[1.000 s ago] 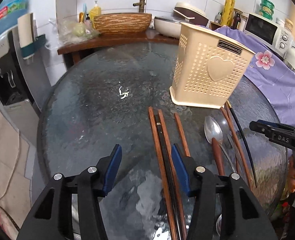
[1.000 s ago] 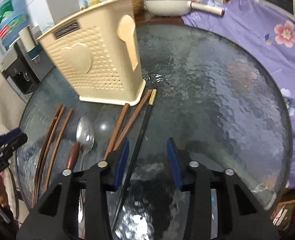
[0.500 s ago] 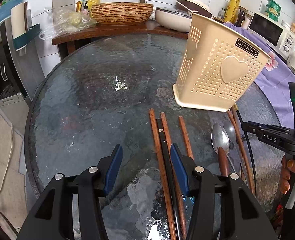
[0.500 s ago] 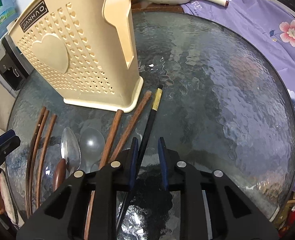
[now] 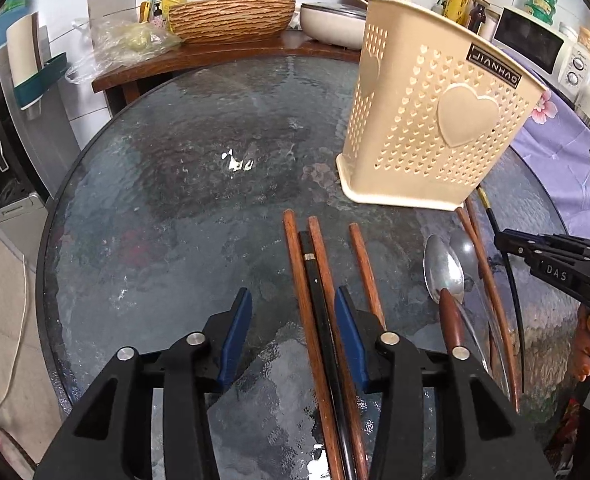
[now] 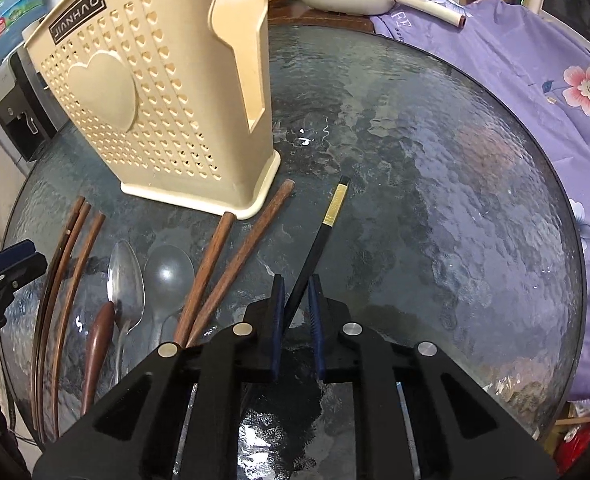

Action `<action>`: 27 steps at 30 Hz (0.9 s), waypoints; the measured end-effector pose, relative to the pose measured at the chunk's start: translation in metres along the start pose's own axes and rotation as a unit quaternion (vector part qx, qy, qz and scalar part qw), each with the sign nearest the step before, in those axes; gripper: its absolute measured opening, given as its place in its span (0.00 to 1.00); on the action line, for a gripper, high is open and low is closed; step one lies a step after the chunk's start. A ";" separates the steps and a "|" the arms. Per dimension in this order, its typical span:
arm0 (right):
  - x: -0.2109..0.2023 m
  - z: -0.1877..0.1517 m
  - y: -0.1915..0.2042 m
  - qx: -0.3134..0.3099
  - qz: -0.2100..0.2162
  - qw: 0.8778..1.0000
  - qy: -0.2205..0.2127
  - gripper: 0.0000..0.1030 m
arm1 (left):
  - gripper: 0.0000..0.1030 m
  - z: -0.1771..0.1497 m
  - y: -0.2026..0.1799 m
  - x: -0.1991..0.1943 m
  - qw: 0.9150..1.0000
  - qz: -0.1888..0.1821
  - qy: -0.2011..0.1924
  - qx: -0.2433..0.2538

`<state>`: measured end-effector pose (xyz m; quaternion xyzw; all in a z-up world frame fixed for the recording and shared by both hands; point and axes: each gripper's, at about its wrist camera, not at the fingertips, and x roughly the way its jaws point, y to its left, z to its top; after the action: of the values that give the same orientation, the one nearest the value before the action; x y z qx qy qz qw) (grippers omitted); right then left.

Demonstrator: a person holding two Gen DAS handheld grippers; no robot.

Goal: Organize utensils
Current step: 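Close the right tool on the black chopstick while the left tool grasps a wooden chopstick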

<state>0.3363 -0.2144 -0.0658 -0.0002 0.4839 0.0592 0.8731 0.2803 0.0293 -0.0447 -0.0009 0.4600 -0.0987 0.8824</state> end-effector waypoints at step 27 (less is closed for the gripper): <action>-0.003 -0.002 0.010 -0.020 -0.003 1.000 0.003 0.13 | 0.38 0.004 0.006 0.017 1.000 0.006 0.015 0.008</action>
<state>0.3320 -0.2045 -0.0638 -0.0197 0.4848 0.0662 0.8719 0.2935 0.0315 -0.0565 0.0108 0.4720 -0.0971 0.8761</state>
